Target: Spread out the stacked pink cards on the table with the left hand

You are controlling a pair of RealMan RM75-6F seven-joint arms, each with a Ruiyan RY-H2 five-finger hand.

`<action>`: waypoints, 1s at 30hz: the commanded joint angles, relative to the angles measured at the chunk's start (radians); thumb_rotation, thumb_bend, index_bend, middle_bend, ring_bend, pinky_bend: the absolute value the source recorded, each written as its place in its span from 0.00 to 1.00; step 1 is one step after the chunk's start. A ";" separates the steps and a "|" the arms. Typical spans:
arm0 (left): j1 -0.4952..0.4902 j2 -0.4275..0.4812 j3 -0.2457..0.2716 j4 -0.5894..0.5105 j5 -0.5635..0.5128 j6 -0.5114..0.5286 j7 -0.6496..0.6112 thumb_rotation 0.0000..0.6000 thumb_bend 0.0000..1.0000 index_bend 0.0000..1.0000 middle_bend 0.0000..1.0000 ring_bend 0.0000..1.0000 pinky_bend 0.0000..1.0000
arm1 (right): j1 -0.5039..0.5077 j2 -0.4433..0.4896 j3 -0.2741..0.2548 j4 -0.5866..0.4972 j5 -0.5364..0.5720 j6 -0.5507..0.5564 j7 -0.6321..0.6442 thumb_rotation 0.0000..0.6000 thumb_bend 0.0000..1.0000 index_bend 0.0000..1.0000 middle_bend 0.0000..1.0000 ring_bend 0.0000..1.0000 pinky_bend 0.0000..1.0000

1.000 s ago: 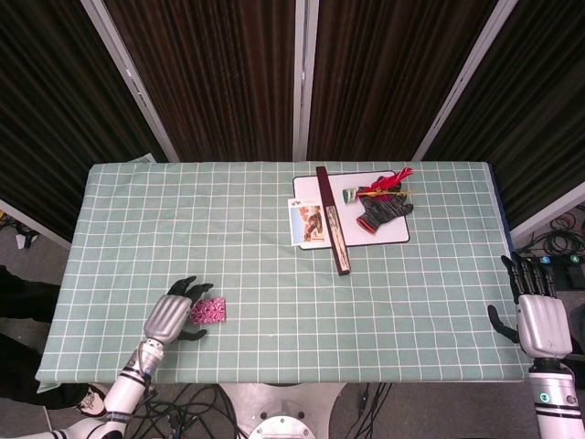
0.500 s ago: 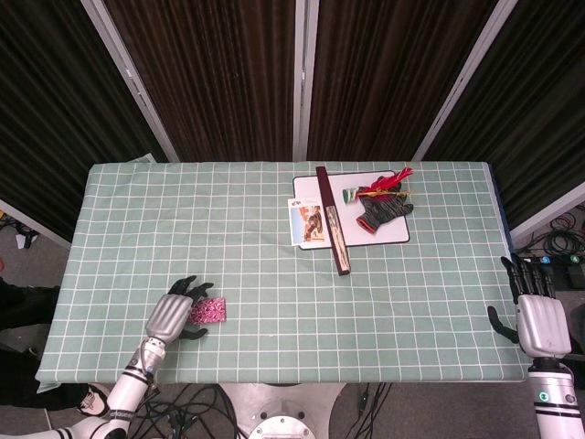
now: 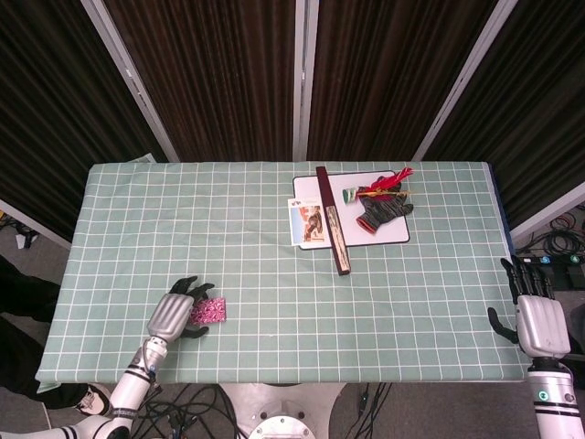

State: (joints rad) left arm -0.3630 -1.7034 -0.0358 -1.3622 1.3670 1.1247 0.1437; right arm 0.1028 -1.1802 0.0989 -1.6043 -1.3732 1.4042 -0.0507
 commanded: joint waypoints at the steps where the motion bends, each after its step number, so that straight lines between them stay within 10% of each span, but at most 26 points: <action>1: -0.001 -0.001 -0.001 0.000 0.001 0.002 -0.002 1.00 0.19 0.18 0.32 0.07 0.11 | 0.000 0.000 0.000 0.000 0.003 -0.003 0.000 1.00 0.29 0.00 0.00 0.00 0.00; 30: -0.003 -0.018 -0.003 0.020 -0.002 0.016 -0.014 1.00 0.21 0.22 0.38 0.09 0.11 | 0.003 0.000 0.001 0.006 0.033 -0.031 0.002 1.00 0.29 0.00 0.00 0.00 0.00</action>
State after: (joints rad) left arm -0.3664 -1.7217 -0.0388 -1.3427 1.3647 1.1405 0.1295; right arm 0.1062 -1.1799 0.1003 -1.5980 -1.3400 1.3731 -0.0490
